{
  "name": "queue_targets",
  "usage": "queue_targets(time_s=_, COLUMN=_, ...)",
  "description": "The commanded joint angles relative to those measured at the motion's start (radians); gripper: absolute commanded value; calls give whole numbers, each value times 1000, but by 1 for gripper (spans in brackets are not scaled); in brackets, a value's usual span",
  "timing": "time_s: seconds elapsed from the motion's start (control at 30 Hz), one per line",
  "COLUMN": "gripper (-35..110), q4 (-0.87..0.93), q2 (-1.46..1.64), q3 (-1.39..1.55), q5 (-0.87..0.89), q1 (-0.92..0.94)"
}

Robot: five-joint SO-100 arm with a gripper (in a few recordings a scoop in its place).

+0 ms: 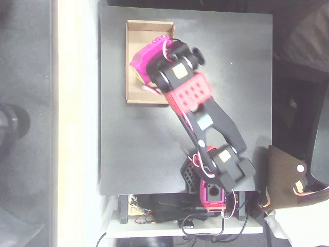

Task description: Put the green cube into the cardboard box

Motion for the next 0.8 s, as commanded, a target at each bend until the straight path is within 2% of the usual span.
queue_targets(time_s=0.0, gripper=34, q4=9, q2=155, q3=-28, q5=6, q1=-12)
queue_targets(time_s=0.33, gripper=34, q4=9, q2=373, q3=-28, q5=6, q1=0)
queue_targets(time_s=0.77, gripper=34, q4=8, q2=483, q3=-28, q5=5, q1=302)
